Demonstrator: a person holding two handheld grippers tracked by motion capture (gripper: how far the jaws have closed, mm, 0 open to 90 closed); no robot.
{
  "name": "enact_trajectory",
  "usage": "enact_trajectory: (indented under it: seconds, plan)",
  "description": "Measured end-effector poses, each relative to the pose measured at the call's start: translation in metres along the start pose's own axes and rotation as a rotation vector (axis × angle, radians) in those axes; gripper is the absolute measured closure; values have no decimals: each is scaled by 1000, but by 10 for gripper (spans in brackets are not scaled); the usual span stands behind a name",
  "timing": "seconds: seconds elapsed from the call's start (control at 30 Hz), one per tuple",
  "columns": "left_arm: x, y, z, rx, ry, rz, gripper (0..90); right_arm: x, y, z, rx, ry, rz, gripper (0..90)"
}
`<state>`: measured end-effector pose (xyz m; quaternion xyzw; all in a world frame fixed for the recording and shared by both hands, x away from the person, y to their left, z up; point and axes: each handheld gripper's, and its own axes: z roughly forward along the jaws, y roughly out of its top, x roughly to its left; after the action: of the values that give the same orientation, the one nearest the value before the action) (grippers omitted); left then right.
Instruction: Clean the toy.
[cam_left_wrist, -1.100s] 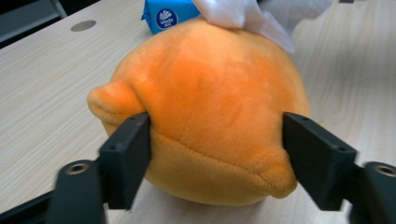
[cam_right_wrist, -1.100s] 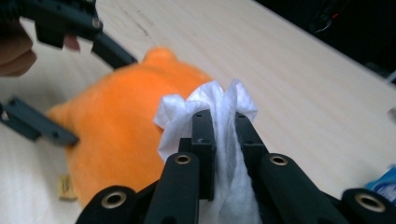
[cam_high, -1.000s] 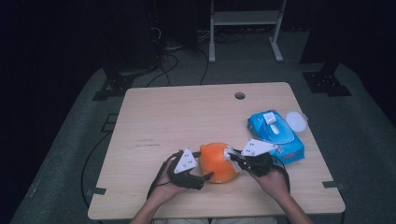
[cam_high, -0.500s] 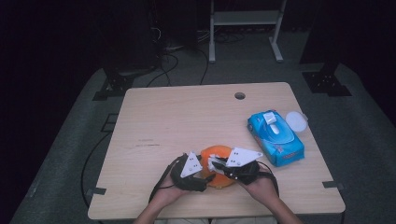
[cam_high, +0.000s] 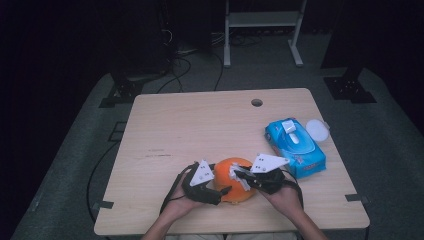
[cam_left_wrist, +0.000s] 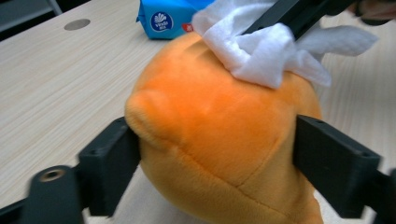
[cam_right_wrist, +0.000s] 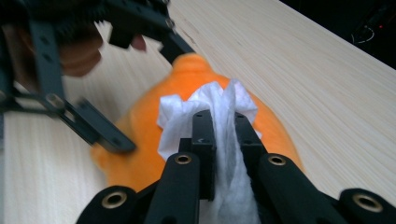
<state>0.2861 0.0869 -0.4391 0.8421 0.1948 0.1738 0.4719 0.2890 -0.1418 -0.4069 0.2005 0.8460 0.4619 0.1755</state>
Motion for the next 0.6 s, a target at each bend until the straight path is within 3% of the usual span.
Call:
enact_trajectory:
  seconds: [0.17,0.3,0.43,0.5,0.6]
  plan:
    - [-14,0,3,-1,35,44,233,21,14,11,-9,43,-26,819]
    - [-14,-2,3,-14,47,34,260,7,9,8,-18,41,25,819]
    - [-11,-6,3,-23,41,24,264,-15,-3,-7,-20,-23,98,819]
    - [-10,-4,2,-20,30,28,261,-21,-8,-10,-33,-10,139,819]
    - [-4,3,-1,-4,14,1,167,-13,-8,-4,-32,0,100,819]
